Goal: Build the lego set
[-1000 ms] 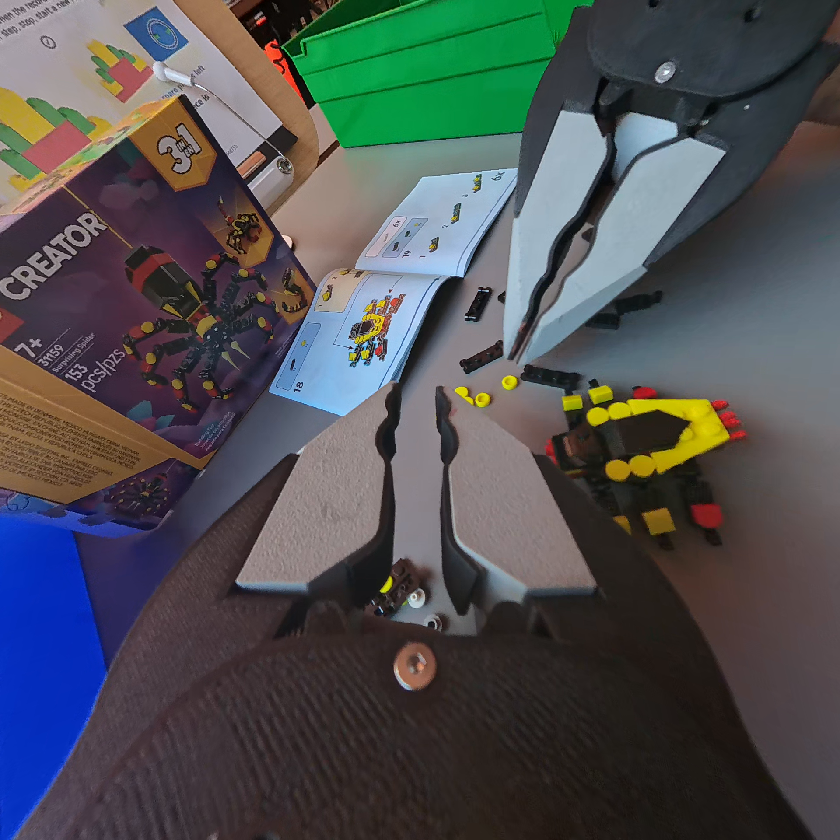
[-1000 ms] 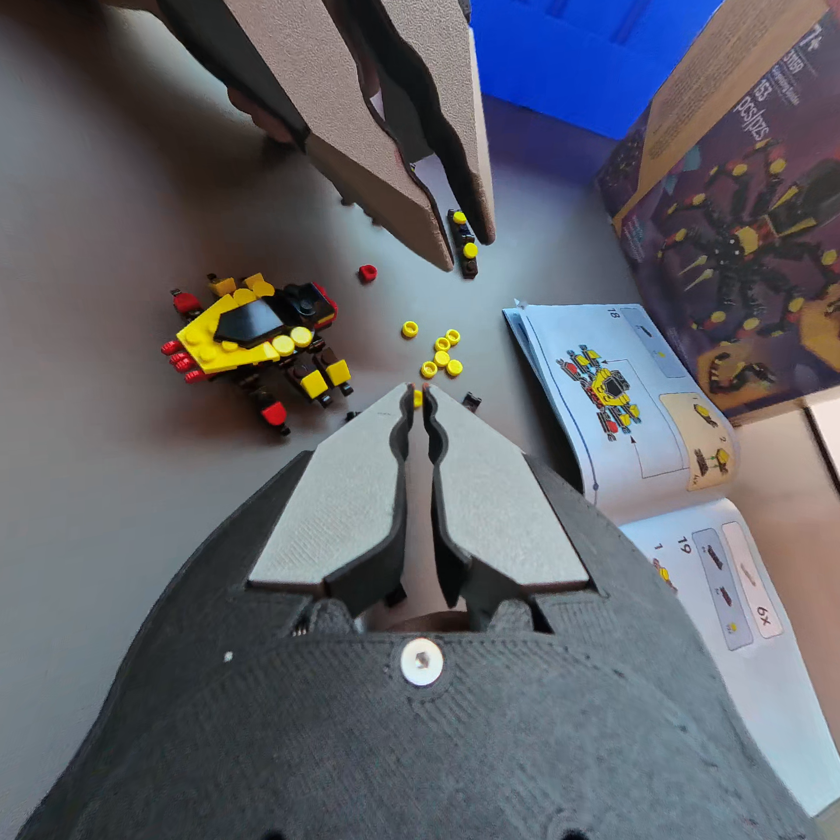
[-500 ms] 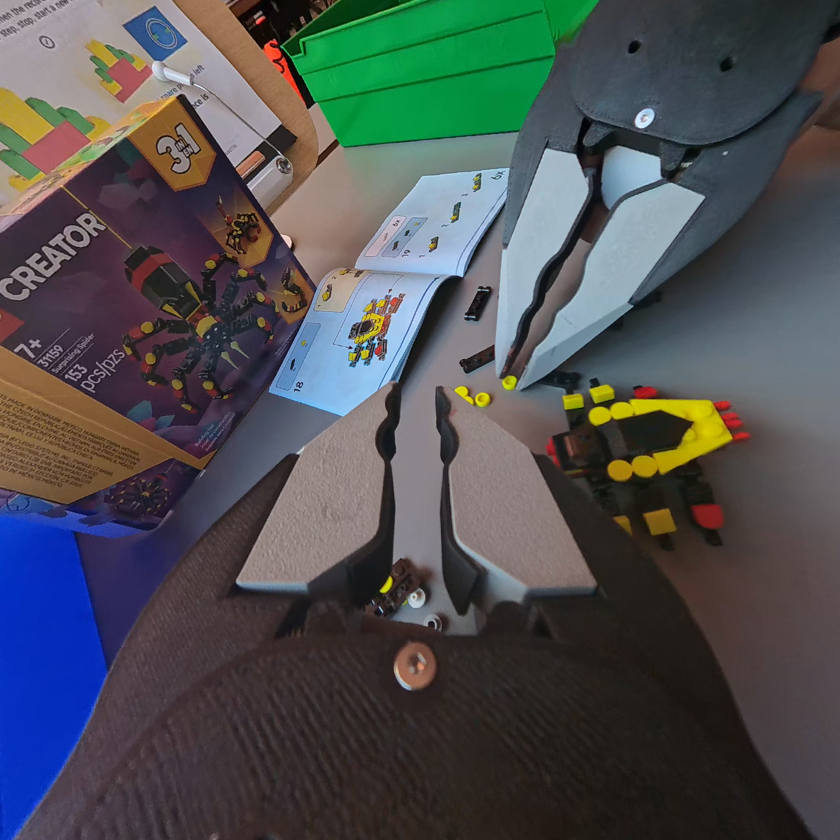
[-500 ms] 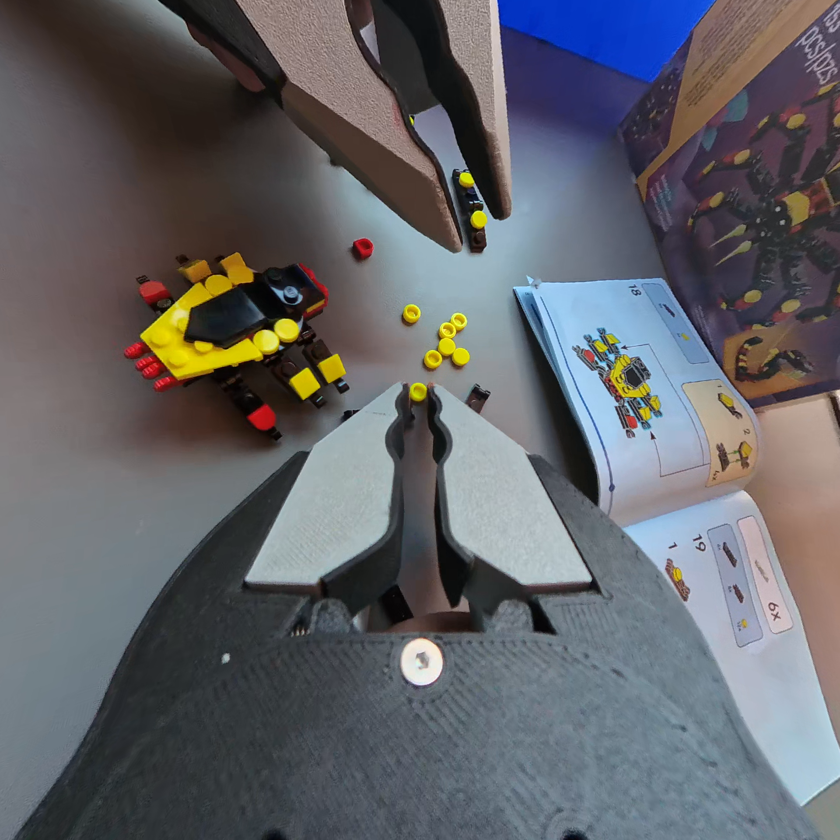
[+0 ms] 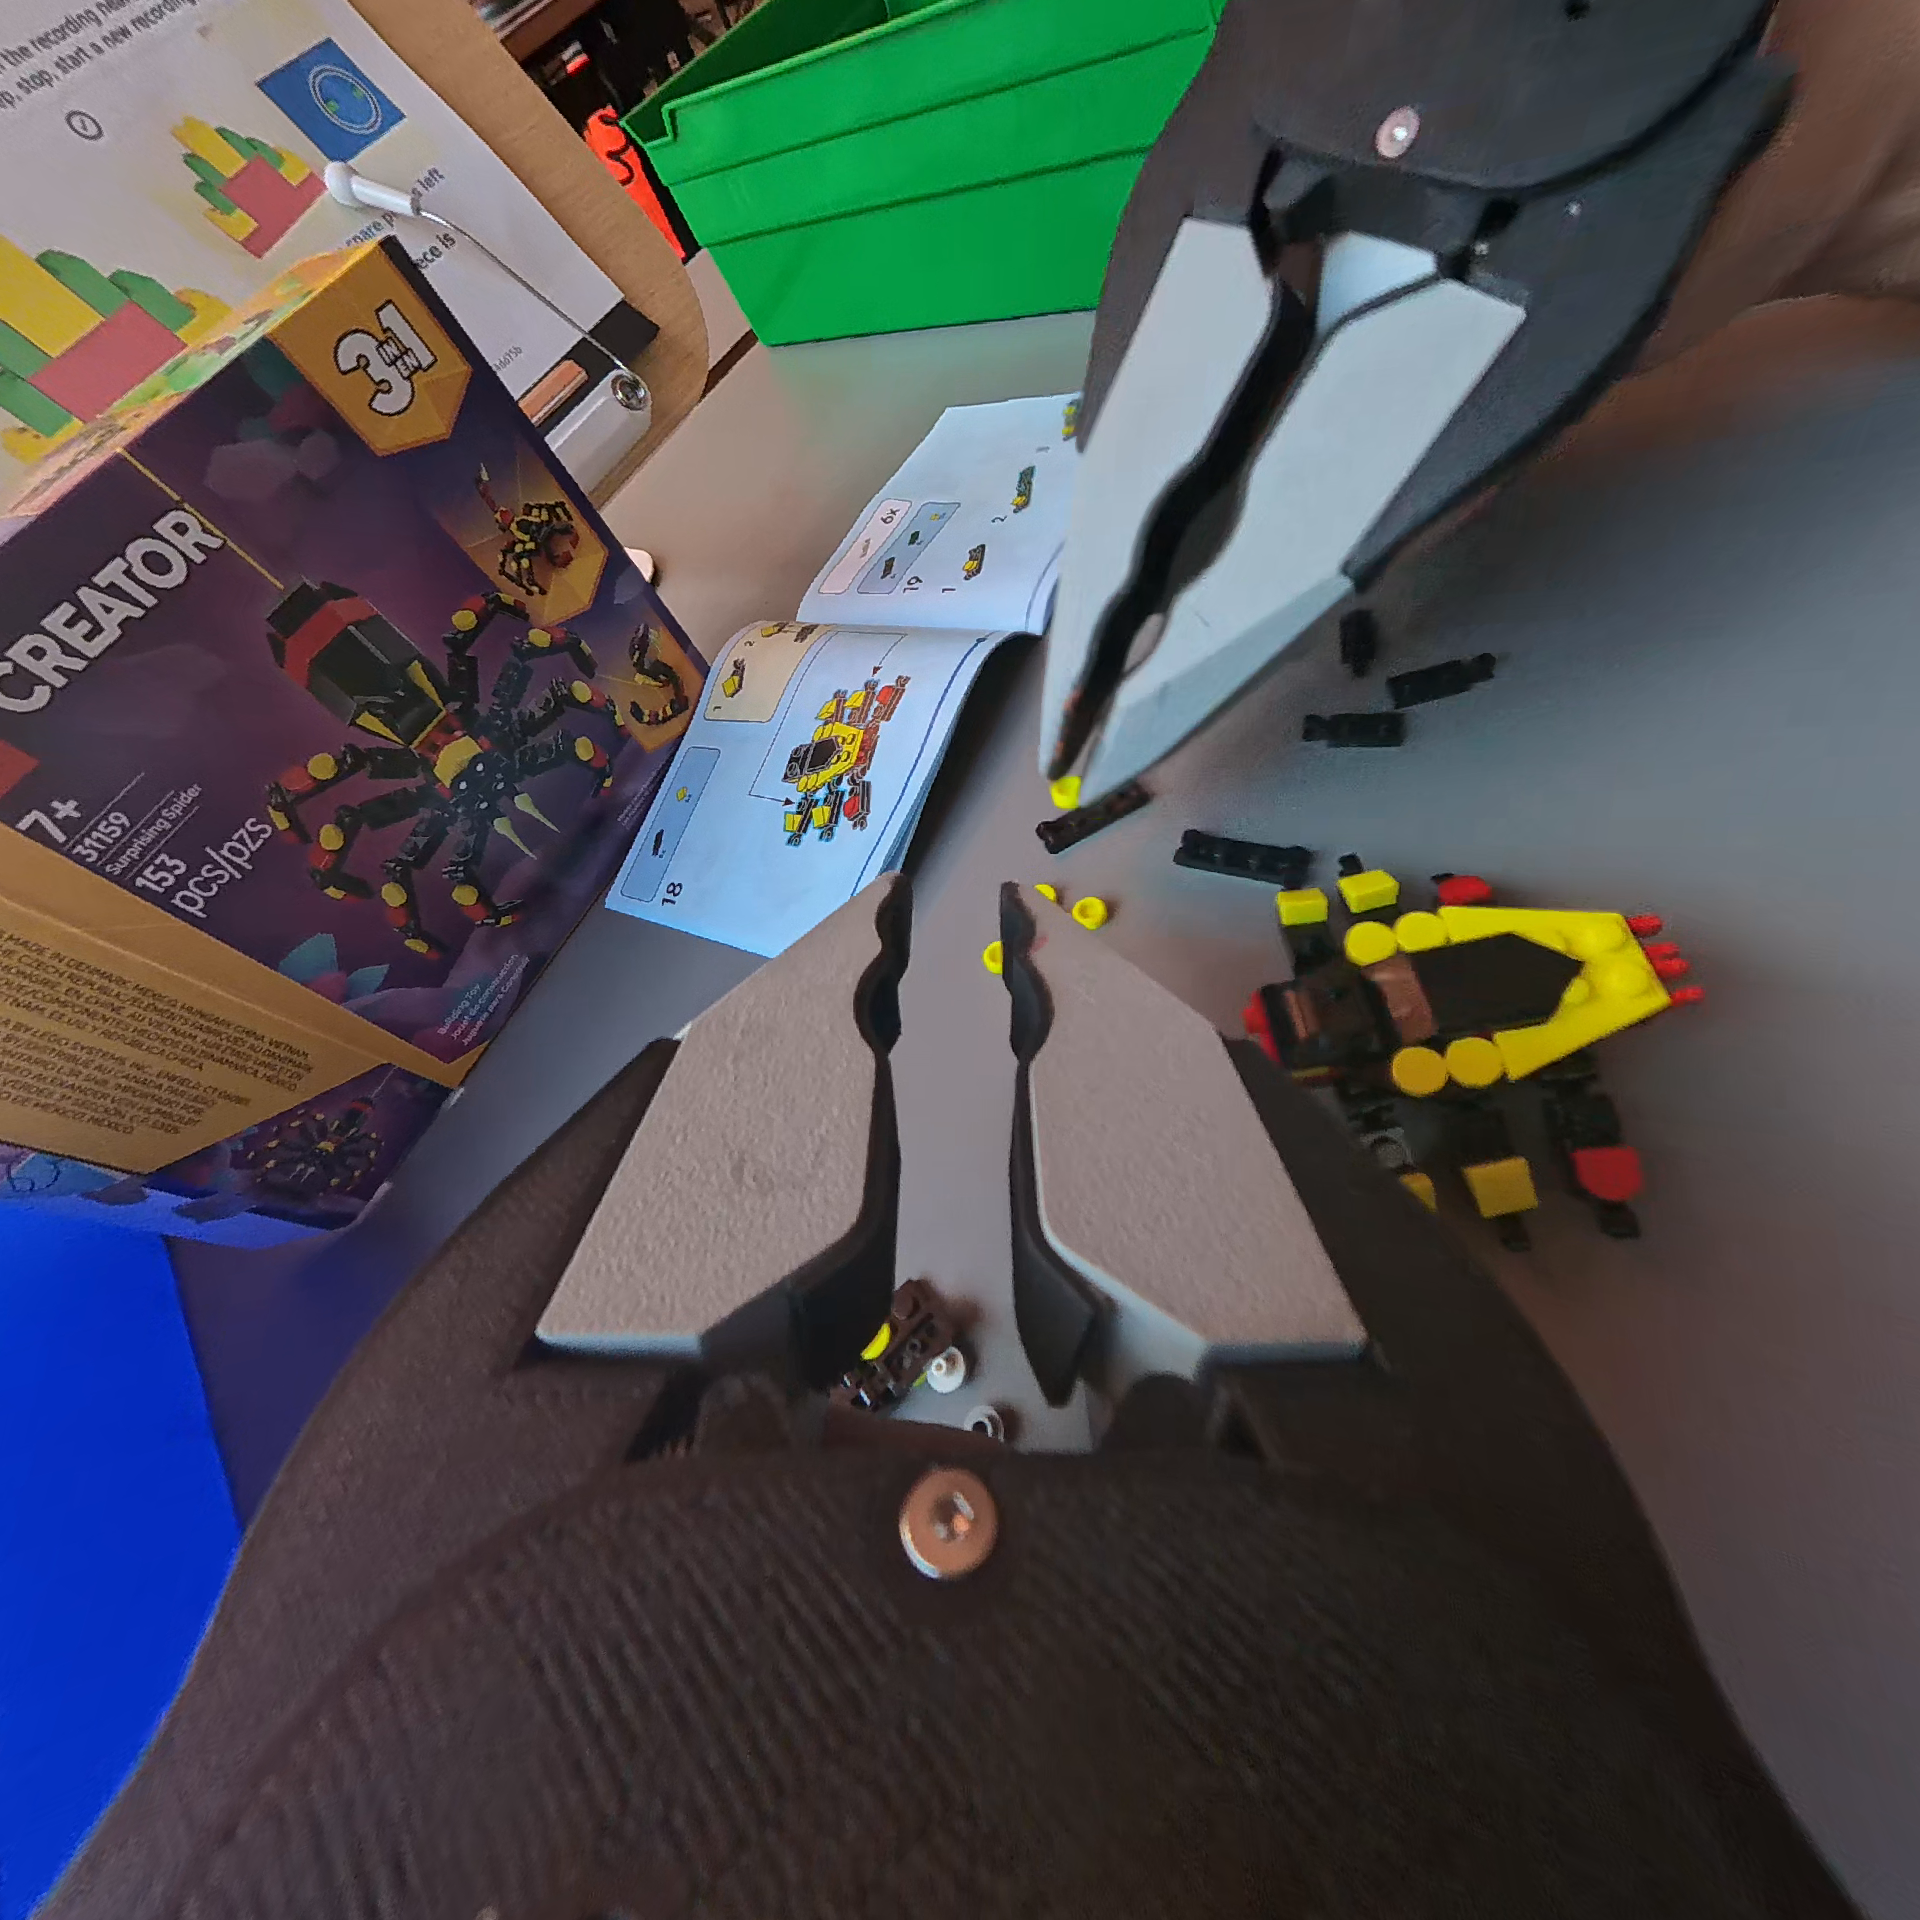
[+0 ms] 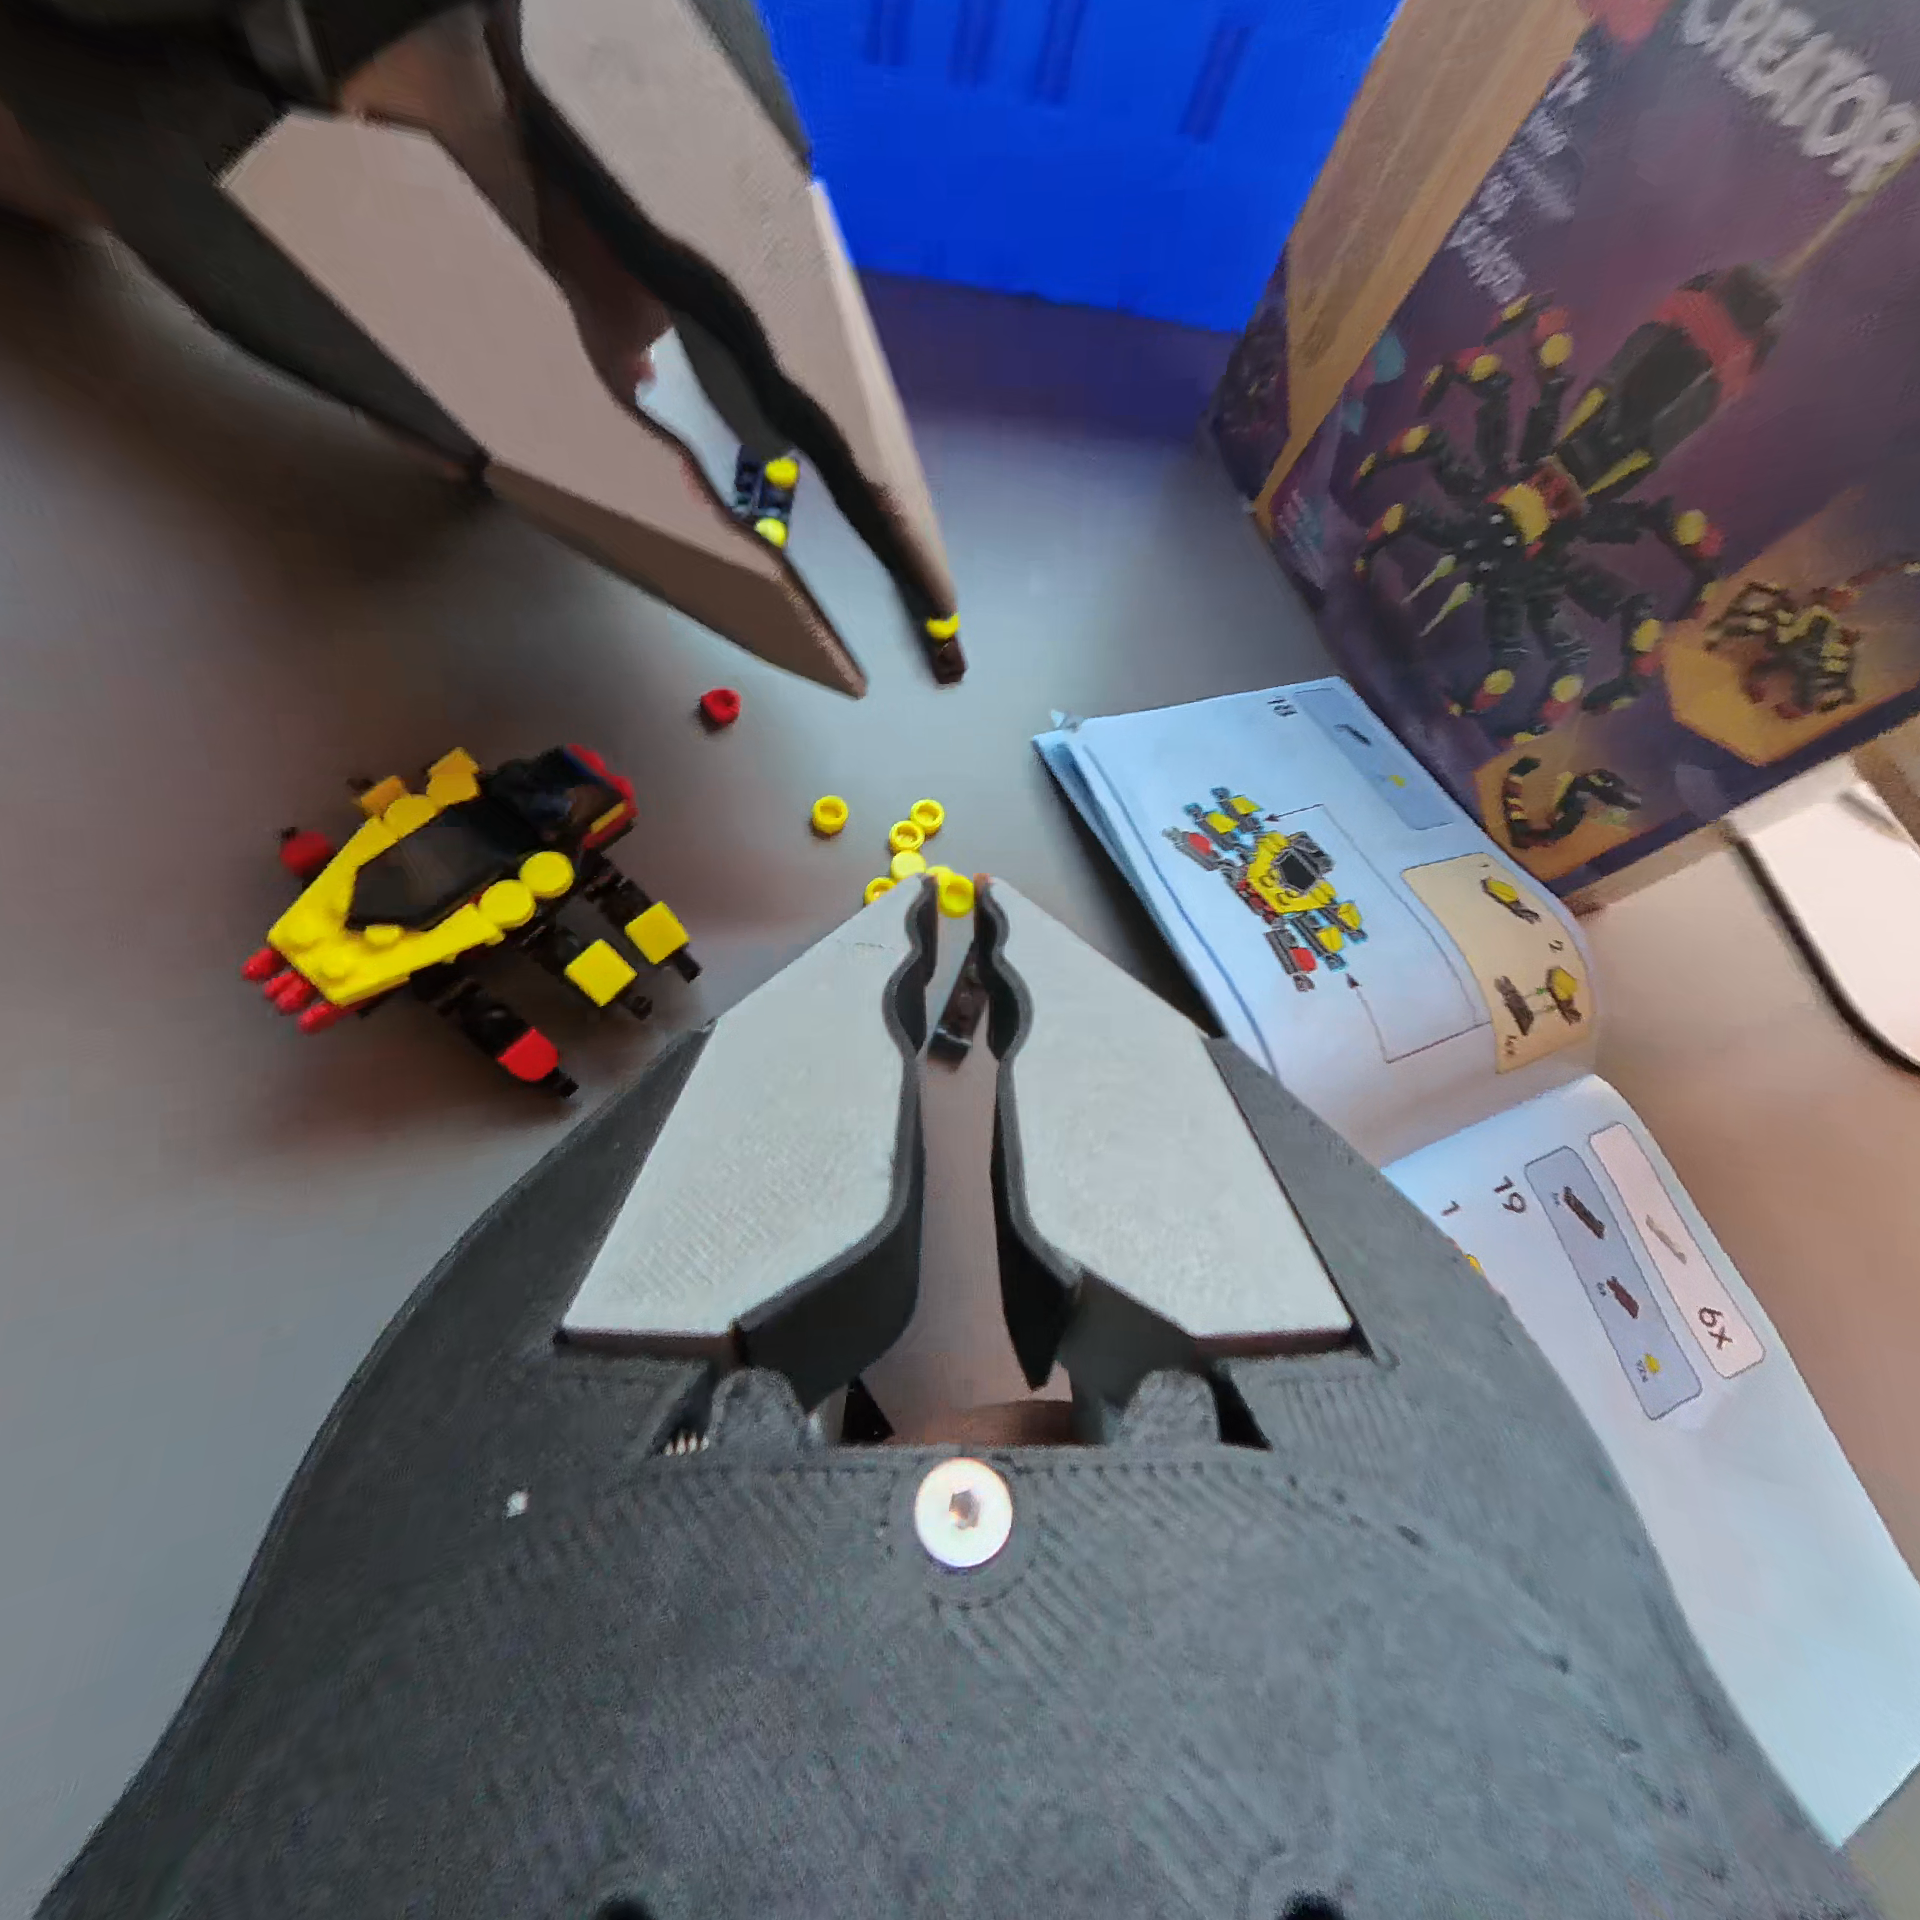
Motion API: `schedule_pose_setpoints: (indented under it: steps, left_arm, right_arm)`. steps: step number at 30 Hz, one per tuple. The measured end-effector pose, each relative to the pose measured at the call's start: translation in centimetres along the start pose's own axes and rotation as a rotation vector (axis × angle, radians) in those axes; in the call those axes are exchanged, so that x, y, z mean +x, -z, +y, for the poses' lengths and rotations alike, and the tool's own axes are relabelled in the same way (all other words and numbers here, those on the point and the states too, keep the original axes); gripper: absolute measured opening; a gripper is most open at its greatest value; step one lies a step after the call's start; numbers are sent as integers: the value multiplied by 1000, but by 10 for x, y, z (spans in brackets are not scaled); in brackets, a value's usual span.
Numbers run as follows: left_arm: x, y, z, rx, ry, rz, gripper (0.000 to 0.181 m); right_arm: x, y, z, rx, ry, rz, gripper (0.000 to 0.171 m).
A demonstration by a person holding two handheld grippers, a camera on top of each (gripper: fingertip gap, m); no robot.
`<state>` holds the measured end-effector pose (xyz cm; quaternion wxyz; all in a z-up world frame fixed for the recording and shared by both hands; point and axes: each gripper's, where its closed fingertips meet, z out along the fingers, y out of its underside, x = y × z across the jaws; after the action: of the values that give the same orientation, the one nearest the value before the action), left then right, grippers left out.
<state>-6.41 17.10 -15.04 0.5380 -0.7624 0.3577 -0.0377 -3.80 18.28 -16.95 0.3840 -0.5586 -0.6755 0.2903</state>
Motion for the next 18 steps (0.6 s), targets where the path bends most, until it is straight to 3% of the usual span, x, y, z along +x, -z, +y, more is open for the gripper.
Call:
schedule_pose_setpoints:
  steps: [11,18]
  left_arm:
    - [1,6,-17,118,-115,-71,23]
    - [1,29,-50,326,-221,-168,22]
  right_arm:
    - [7,15,-31,224,-174,-38,3]
    - [-5,21,-52,359,-319,-175,3]
